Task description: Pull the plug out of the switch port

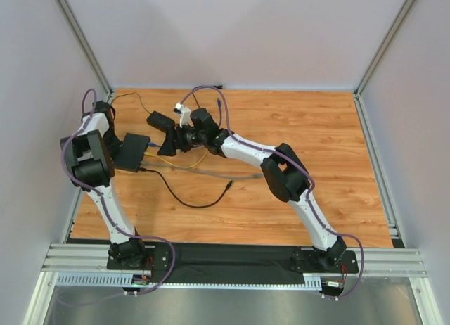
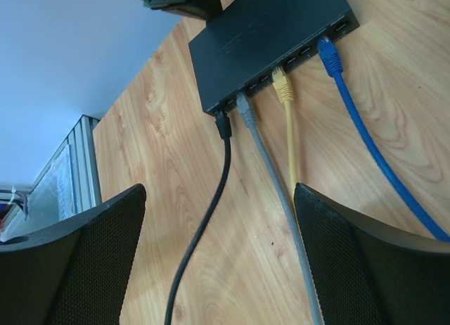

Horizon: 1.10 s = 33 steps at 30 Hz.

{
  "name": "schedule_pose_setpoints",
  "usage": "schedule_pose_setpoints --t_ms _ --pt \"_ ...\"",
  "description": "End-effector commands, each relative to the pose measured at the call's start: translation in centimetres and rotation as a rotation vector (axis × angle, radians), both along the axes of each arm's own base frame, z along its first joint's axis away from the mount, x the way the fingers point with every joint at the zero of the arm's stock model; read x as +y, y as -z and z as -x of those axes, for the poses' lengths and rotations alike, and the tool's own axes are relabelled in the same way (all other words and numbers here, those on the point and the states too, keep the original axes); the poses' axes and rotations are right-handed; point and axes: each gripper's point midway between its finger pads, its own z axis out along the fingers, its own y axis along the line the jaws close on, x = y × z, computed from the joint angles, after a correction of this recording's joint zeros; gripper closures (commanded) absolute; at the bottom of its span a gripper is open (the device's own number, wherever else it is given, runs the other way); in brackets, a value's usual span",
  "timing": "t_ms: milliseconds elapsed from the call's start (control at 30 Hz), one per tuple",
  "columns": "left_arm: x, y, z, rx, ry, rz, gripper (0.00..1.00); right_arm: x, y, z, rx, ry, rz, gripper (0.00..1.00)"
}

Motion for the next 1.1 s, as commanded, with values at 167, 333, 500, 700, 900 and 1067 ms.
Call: schedule_pose_setpoints --t_ms 167,333,500,700,900,1067 --pt "-3.8 -4.3 4.4 -0.125 -0.094 0.097 1.00 0.5 -2.2 3.6 0.065 -0.052 0.023 0.12" --pt "-4.0 -7.8 6.1 -0.217 -0.144 0.057 0.88 0.1 -3.9 5.0 0.111 -0.004 0.000 0.13" --pt "-6.0 -10.0 5.0 -0.296 0.003 0.141 0.81 2.2 -4.4 8.3 0.238 -0.018 -0.061 0.19" --pt "-7.8 -8.7 4.6 -0.255 0.113 0.237 0.92 4.9 -3.2 10.6 0.245 -0.021 -0.081 0.21" --pt "-8.3 -7.1 5.1 -0.236 0.171 0.228 0.99 4.2 1.8 6.8 0.146 -0.023 0.133 0.22" --pt "-9.5 -5.4 4.9 -0.211 0.179 0.301 1.00 3.0 3.5 5.1 0.197 -0.041 0.158 0.25"
